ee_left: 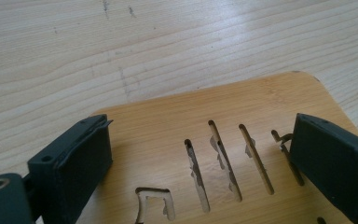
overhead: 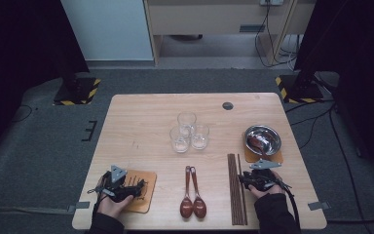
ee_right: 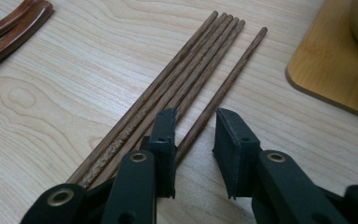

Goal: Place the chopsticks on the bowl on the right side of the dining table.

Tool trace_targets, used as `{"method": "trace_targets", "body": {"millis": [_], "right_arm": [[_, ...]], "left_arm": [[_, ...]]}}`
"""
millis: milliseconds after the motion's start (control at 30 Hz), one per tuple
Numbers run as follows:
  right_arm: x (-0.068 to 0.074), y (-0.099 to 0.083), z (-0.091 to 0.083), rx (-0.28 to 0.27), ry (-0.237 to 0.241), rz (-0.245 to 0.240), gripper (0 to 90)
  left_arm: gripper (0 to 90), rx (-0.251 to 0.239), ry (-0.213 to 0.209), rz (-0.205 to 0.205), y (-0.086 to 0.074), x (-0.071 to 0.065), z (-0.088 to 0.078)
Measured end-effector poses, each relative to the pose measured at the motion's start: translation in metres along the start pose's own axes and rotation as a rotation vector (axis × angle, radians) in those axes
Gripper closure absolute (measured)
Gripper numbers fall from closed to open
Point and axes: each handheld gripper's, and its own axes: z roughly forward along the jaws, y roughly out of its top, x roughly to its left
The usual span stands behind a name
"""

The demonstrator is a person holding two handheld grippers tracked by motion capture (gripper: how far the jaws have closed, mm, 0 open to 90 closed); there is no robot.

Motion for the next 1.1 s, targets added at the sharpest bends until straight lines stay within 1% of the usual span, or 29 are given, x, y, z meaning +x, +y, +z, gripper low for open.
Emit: {"method": "trace_targets", "body": {"millis": [233,333,367,400,533,633,833,1033,1100], "right_arm": [[-0.004,-0.001,-0.002,0.010,-0.009,0.003,74.4],[-0.006,-0.001,-0.003,0.013,-0.018,0.007,76.3],[-0.006,-0.002,-0.003,0.013,-0.019,0.019,76.8],[-0.007,-0.002,-0.004,0.016,-0.022,0.013,77.2],[-0.009,-0.002,-0.005,0.019,-0.026,0.019,79.6],[-0.010,-0.003,-0.005,0.021,-0.030,0.022,80.7],[-0.014,-0.003,-0.007,0.024,-0.030,0.041,83.3],[-0.019,-0.004,-0.009,0.024,-0.038,0.059,84.6],[-0.020,-0.003,-0.008,0.025,-0.045,0.055,84.8]], "left_arm": [[4.5,0.000,0.000,0.000,0.000,0.000,0.000],[4.4,0.000,0.000,0.000,0.000,0.000,0.000],[4.5,0.000,0.000,0.000,0.000,0.000,0.000],[4.5,0.000,0.000,0.000,0.000,0.000,0.000],[4.4,0.000,0.000,0.000,0.000,0.000,0.000],[4.5,0.000,0.000,0.000,0.000,0.000,0.000],[4.4,0.000,0.000,0.000,0.000,0.000,0.000],[4.4,0.000,0.000,0.000,0.000,0.000,0.000],[4.4,0.000,0.000,0.000,0.000,0.000,0.000]]}}
